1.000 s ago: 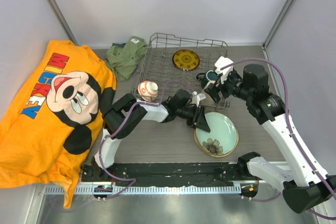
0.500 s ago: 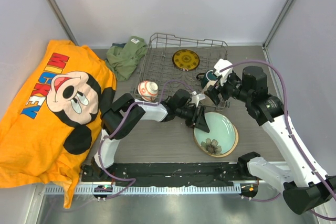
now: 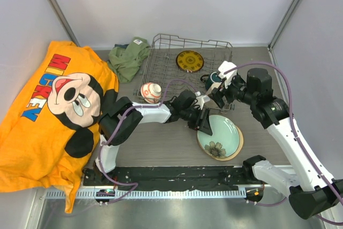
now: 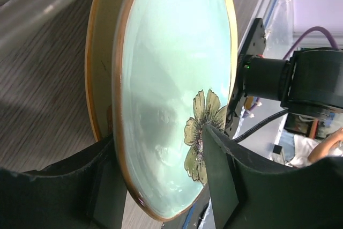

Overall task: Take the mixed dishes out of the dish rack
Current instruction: Place the plate at the center of the board.

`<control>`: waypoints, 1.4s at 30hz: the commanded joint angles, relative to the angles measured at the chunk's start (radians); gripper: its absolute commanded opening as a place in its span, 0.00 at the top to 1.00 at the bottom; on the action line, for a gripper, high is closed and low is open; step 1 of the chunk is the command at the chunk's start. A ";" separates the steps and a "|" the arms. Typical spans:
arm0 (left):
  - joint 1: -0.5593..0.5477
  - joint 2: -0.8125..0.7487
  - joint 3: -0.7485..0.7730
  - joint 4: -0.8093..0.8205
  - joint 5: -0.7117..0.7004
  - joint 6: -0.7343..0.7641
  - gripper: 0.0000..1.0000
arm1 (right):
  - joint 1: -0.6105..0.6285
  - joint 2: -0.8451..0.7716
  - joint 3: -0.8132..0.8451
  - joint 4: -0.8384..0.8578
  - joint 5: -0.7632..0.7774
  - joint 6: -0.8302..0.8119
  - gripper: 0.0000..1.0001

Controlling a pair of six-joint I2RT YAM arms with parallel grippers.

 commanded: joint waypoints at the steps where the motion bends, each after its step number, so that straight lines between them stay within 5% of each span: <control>1: -0.005 -0.043 0.034 -0.118 -0.108 0.092 0.42 | -0.003 -0.026 -0.006 0.019 -0.016 0.002 0.19; 42: -0.065 -0.091 0.173 -0.416 -0.412 0.324 0.38 | -0.001 -0.012 -0.029 0.024 -0.039 0.002 0.19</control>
